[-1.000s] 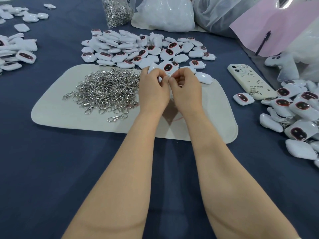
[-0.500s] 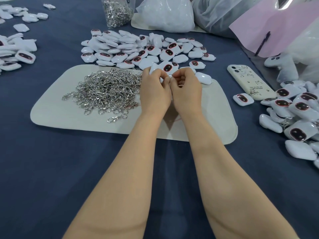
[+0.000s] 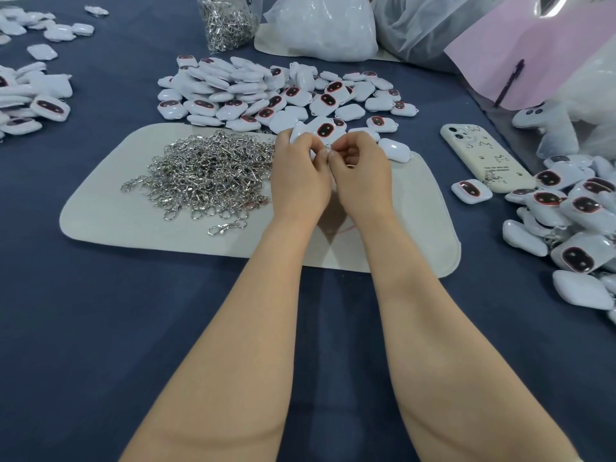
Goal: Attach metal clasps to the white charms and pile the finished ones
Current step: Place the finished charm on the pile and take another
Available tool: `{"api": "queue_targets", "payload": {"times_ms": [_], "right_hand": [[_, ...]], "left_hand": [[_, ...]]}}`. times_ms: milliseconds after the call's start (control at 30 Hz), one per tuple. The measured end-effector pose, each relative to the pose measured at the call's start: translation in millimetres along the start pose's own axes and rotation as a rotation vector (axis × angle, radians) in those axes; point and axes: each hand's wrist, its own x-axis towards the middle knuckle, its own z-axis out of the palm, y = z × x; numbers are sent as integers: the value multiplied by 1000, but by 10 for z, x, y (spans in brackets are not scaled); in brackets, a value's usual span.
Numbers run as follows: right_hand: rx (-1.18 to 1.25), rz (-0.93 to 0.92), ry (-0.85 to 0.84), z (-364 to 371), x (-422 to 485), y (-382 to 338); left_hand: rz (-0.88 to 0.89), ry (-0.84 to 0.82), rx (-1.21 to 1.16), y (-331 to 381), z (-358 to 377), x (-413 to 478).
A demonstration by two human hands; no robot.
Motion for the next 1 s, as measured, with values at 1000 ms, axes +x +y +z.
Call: {"api": "queue_targets", "payload": {"times_ms": [1000], "right_hand": [[-79, -160, -77, -16, -40, 54]], "left_hand": [[-71, -50, -96, -34, -70, 35]]}}
